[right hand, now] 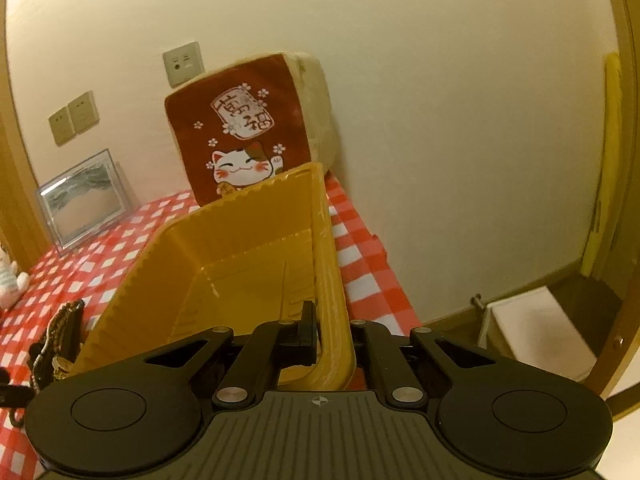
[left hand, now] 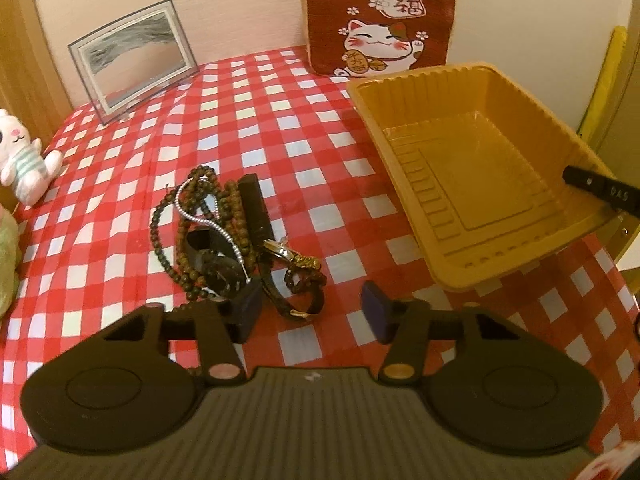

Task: Organize jewelry
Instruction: 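Grasp the gold-clasp bracelet from the pile with the left gripper while the right gripper holds the tray, then carry the bracelet over the orange tray and open the left gripper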

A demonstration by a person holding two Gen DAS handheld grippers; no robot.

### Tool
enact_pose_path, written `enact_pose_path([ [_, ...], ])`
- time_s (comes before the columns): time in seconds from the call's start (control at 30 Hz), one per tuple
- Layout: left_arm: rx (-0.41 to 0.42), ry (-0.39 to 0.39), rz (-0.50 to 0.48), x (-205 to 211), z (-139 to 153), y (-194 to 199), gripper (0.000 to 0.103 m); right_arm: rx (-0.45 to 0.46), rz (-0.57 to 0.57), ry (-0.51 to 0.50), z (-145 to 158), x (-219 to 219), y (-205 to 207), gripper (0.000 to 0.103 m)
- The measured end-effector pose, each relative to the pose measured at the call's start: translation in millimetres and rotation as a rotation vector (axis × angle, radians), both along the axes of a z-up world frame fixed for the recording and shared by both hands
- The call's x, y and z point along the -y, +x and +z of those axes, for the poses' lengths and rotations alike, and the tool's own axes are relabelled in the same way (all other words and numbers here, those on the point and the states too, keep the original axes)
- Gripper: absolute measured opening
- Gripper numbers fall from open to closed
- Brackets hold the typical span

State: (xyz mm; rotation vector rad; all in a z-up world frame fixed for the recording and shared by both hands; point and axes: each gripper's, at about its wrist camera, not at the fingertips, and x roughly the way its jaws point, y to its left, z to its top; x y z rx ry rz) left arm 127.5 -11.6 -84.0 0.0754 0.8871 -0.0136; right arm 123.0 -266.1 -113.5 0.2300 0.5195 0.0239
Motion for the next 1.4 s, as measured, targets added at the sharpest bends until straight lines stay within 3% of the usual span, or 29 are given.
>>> enact_pose_path([
  [0.13, -0.006, 0.011, -0.015, -1.5, -8.6, 8.8, 0.042, -0.009, -0.002, 0.000, 2.3, -0.4, -1.2, 0.004],
  [0.3, -0.023, 0.022, -0.046, -2.7, -18.2, 18.7, 0.025, -0.018, -0.006, 0.005, 4.1, 0.2, 1.4, 0.004],
  [0.47, -0.027, 0.015, -0.065, -3.3, -23.8, 27.9, 0.021, -0.021, -0.011, 0.007, 3.7, 0.9, 3.1, 0.004],
  [0.67, -0.034, 0.019, -0.091, -2.5, -27.4, 32.7, 0.005, -0.027, -0.012, 0.004, 3.1, 1.5, 3.9, 0.004],
  [0.87, -0.012, 0.043, -0.122, 0.1, -23.2, 27.2, 0.004, -0.023, -0.004, 0.004, 4.0, 1.3, 2.7, 0.004],
  [1.4, 0.113, -0.071, -0.079, -14.9, 40.2, 9.0, 0.004, -0.021, 0.005, -0.022, 12.9, -0.1, -9.4, 0.004],
])
